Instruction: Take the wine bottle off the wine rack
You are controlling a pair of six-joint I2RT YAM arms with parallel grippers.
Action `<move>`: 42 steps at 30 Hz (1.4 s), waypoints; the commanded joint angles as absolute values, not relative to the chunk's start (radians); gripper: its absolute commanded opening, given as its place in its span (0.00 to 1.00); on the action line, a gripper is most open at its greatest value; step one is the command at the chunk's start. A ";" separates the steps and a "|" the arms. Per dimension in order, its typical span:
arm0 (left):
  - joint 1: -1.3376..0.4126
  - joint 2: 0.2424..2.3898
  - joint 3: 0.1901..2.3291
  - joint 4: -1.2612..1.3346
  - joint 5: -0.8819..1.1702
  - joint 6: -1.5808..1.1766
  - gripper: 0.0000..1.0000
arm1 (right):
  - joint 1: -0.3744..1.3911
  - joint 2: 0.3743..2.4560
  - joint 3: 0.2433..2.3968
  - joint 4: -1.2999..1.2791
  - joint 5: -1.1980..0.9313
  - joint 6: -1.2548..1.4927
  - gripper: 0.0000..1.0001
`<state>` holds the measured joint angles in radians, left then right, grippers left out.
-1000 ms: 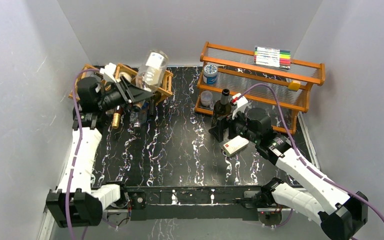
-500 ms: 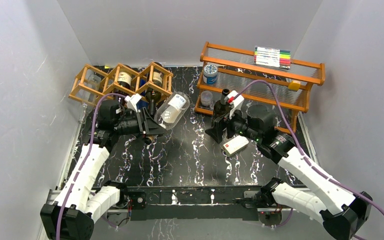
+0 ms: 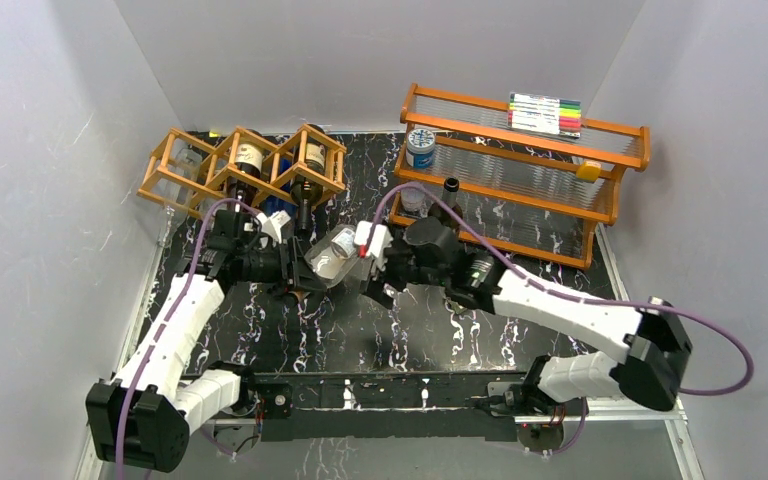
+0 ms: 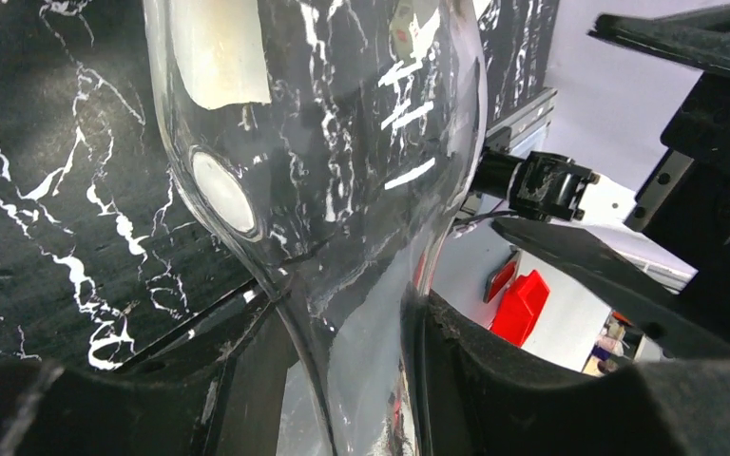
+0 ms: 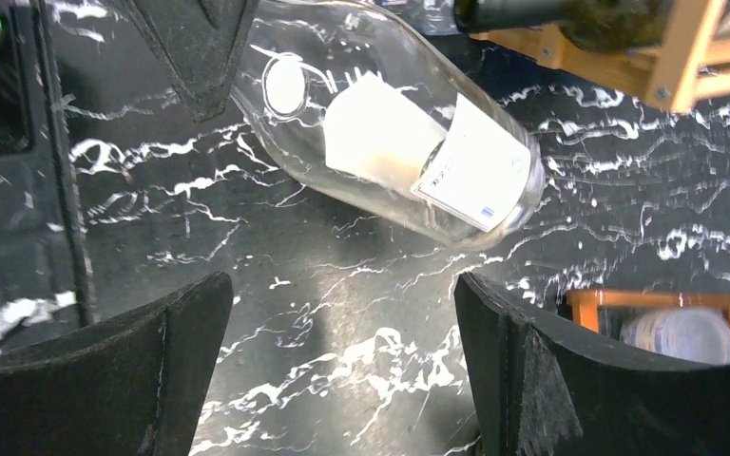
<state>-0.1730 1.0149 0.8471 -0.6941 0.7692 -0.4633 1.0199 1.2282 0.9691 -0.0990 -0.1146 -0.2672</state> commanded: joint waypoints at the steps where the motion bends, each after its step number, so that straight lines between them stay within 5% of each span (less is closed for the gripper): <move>1: -0.193 1.011 0.921 -0.632 0.861 -0.381 0.00 | 1.032 1.319 1.023 0.081 -0.197 -0.506 0.98; 17: -0.273 1.114 0.961 -0.692 0.768 -0.380 0.00 | 1.034 1.552 0.994 0.388 -0.430 -0.641 0.98; 27: -0.318 1.152 1.007 -0.667 0.745 -0.416 0.38 | 1.033 1.604 0.911 0.573 -0.430 -0.543 0.98; 42: -0.347 1.154 1.021 -0.607 0.743 -0.448 0.65 | 1.039 1.638 0.831 0.773 -0.343 -0.391 0.98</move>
<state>-0.3359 1.2057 0.9661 -0.7151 0.6518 -0.4316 1.0103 1.6260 0.8349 0.6640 -0.3519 -0.4614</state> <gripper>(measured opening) 0.625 0.981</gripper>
